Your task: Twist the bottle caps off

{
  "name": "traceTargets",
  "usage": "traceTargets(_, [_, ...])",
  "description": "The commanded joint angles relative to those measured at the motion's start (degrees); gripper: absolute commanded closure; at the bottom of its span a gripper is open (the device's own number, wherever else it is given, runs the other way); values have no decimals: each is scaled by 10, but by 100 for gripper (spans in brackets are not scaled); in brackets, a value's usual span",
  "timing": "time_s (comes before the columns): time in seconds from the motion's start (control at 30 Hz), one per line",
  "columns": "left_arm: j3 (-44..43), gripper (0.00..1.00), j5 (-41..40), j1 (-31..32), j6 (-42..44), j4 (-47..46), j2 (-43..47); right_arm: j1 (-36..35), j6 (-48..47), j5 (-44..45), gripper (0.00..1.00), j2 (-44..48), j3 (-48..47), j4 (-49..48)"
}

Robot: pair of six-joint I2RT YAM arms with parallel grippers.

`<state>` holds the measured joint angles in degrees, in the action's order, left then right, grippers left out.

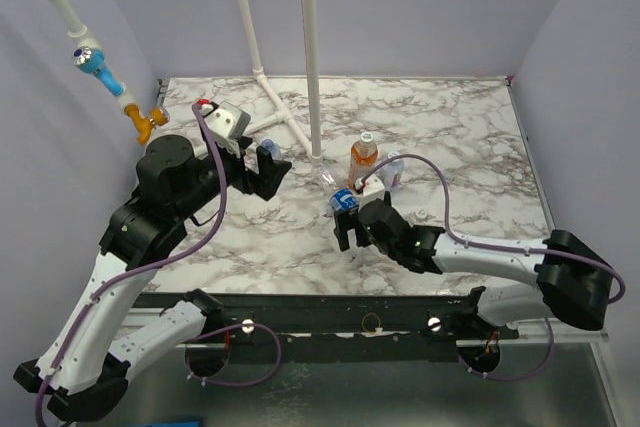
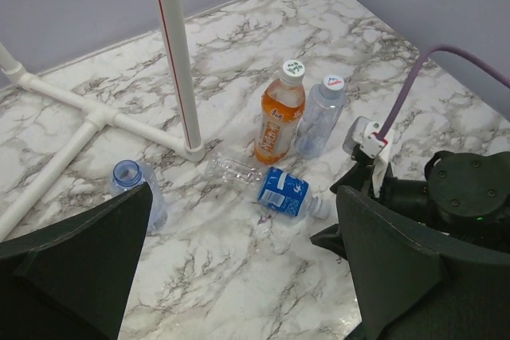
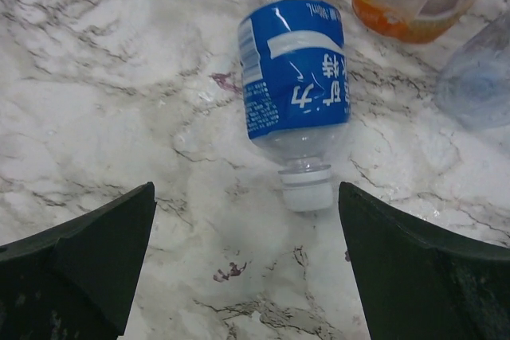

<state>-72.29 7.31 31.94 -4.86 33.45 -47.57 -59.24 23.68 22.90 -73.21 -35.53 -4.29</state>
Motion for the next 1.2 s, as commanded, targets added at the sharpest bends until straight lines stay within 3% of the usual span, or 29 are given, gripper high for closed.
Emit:
traceTargets(0.0, [9,1,36,-3,12,-3,-2,-3,48,48,1,-61,3,34])
traceTargets(0.23, [20,1,46,-3,34,1,1,-1,48,49,8,-120,5,-22])
traceTargets(0.43, [29,1,59,-3,56,1,3,0,46,50,24,-166,-2,-63])
traceTargets(0.8, [35,1,87,-3,97,8,11,0,36,64,67,-129,2,-66])
traceTargets(0.93, [41,1,108,-3,156,8,18,0,-15,-32,70,-51,-20,-45])
traceTargets(1.17, [30,1,159,-3,354,-21,41,0,-75,-239,71,33,-143,69])
